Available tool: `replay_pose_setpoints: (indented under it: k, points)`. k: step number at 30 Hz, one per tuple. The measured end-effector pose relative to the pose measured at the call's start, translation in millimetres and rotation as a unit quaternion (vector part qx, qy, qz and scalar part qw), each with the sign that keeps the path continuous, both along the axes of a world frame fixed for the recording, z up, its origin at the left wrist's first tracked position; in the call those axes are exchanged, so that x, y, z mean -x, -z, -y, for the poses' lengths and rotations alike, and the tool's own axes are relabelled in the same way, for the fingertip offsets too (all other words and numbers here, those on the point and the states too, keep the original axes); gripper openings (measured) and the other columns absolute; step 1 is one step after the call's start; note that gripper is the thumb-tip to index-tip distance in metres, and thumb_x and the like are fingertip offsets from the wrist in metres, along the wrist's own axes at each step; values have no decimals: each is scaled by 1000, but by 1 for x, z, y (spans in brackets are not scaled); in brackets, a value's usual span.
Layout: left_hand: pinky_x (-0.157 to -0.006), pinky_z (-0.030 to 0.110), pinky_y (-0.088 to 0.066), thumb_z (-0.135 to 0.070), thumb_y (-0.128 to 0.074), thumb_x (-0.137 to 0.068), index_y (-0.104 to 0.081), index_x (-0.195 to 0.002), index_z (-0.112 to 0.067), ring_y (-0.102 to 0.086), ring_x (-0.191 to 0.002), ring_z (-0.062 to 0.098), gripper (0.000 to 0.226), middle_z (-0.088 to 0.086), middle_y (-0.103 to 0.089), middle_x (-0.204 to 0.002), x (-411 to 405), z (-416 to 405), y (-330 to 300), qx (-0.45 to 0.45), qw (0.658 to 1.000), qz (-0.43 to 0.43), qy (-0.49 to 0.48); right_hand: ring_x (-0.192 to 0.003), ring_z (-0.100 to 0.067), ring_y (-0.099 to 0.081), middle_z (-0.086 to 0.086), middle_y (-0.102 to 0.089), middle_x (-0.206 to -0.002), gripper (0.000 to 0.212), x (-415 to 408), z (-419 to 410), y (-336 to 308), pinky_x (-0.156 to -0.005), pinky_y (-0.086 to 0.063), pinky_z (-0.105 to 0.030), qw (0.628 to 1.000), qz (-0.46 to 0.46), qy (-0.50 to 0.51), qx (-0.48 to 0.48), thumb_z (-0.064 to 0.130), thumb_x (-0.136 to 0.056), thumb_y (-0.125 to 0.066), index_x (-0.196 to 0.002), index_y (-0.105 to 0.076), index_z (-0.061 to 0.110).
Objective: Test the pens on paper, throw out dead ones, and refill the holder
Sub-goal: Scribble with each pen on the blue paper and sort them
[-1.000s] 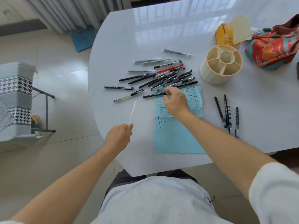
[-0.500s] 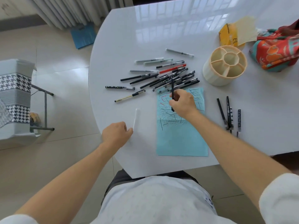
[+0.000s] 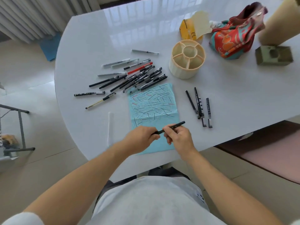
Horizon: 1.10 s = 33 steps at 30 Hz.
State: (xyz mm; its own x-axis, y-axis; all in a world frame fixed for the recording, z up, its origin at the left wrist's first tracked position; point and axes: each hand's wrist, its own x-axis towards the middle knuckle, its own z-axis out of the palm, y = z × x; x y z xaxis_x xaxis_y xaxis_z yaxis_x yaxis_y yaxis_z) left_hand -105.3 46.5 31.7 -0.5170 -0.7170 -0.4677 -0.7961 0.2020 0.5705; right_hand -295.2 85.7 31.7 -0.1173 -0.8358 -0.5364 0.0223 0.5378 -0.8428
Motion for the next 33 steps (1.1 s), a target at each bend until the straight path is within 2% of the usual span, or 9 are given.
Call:
replay_pose_setpoints:
  k: [4, 7, 9, 13, 18, 24, 26, 30, 33]
  points:
    - [-62, 36, -44, -39, -47, -101, -61, -95, -20, -60, -78, 27, 25, -1, -65, -83, -30, -5, 10, 73, 995, 61, -42, -49, -14, -51, -1, -63, -60, 20, 60, 22, 3, -47, -42, -28, 979, 5, 202, 3, 16, -98, -66, -79, -66, 10]
    - [-67, 35, -46, -39, -50, -100, -62, -96, -21, -61, -88, 23, 22, -4, -66, -92, -43, -8, 18, 112, 991, 56, -40, -58, -14, -64, -3, -74, -69, 12, 82, 33, 4, -54, -53, -29, 988, -100, 114, 31, 17, -97, -67, -87, -73, 15]
    - [-83, 37, -50, -37, -53, -99, -65, -100, -19, -58, -107, 21, 22, -4, -66, -110, -36, -6, 23, 138, 990, 17, -4, -63, -15, -70, -5, -77, -75, 15, 69, 35, 7, -65, -60, -33, 990, -120, 47, 57, 12, -96, -66, -88, -75, 21]
    - [-108, 39, -41, -37, -55, -99, -69, -102, -17, -41, -137, 24, 24, 5, -54, -141, -17, -6, 33, 139, 990, 7, 36, -71, -18, -74, -2, -78, -84, 17, 35, 35, 18, -76, -61, -38, 981, -164, -22, 100, 8, -92, -69, -91, -78, 22]
    - [-112, 40, -36, -39, -53, -100, -69, -105, -18, -32, -145, 22, 28, 4, -44, -151, -20, -11, 39, 125, 991, 20, 36, -79, -8, -72, 17, -73, -85, 14, 23, 31, 24, -81, -60, -32, 957, -231, -98, 143, 13, -92, -69, -100, -79, 21]
    - [-114, 39, -36, -41, -51, -100, -69, -103, -19, -34, -144, 20, 29, 1, -46, -151, -21, -9, 38, 122, 992, 13, 25, -74, -15, -70, 5, -75, -78, 10, 35, 35, 19, -74, -57, -33, 932, -329, -71, 132, 15, -86, -69, -87, -77, 20]
    - [-110, 40, -41, -41, -51, -100, -68, -99, -18, -40, -139, 19, 28, 1, -54, -142, -21, -7, 36, 121, 992, -3, 21, -69, -13, -69, 4, -74, -75, 10, 41, 33, 16, -71, -58, -32, 950, -291, -34, 109, 13, -86, -68, -84, -74, 21]
    - [-103, 33, -43, -40, -53, -98, -67, -101, -19, -49, -131, 17, 26, -2, -63, -130, -21, -5, 33, 148, 988, -34, -25, -63, -23, -69, -12, -76, -78, 9, 42, 26, 6, -68, -61, -42, 990, -112, 52, 75, 5, -92, -63, -88, -68, 12]
    - [-92, 28, -45, -42, -55, -97, -68, -104, -21, -55, -119, 15, 25, -6, -64, -127, -17, -3, 30, 158, 985, -36, -61, -66, -22, -70, -22, -74, -81, 6, 35, 17, -5, -65, -61, -34, 997, 8, 58, 59, 3, -95, -62, -91, -66, 6]
